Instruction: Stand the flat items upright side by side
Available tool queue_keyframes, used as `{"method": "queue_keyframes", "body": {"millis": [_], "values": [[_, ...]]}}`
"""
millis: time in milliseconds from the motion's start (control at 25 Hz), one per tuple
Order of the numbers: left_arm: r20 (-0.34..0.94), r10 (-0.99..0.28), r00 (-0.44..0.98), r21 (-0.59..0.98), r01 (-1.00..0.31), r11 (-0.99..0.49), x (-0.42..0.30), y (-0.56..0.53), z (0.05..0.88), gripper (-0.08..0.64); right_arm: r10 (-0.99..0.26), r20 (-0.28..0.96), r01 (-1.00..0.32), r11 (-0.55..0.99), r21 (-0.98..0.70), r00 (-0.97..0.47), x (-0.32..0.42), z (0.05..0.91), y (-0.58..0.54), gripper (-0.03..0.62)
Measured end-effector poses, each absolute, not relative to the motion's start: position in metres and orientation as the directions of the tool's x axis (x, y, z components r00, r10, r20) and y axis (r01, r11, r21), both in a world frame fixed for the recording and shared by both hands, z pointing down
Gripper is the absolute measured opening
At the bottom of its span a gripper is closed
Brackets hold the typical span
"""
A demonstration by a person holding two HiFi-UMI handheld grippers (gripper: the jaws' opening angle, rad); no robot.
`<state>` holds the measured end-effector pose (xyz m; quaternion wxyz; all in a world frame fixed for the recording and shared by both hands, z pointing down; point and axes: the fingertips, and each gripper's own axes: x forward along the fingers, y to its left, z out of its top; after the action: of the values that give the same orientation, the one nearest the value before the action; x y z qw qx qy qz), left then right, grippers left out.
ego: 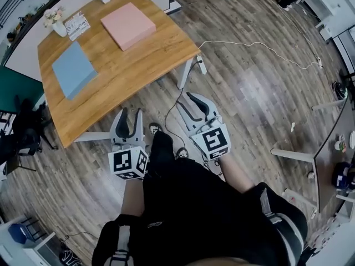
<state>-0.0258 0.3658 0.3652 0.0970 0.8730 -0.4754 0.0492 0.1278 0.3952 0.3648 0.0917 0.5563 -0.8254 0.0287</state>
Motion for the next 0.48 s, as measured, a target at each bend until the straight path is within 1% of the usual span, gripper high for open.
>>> {"method": "queue_keyframes", "body": {"millis": [240, 480], "values": [[0.187, -0.808, 0.558, 0.146, -0.83, -0.539, -0.03, 0.303, 0.374, 0.186, -0.911, 0.213, -0.926, 0.372, 0.056, -0.353, 0.131, 0.373, 0.329, 0.161], [0.189, -0.806, 0.561, 0.184, -0.826, -0.532, -0.047, 0.221, 0.377, 0.192, -0.892, 0.269, -0.923, 0.383, 0.023, -0.364, 0.121, 0.383, 0.264, 0.165]]}}
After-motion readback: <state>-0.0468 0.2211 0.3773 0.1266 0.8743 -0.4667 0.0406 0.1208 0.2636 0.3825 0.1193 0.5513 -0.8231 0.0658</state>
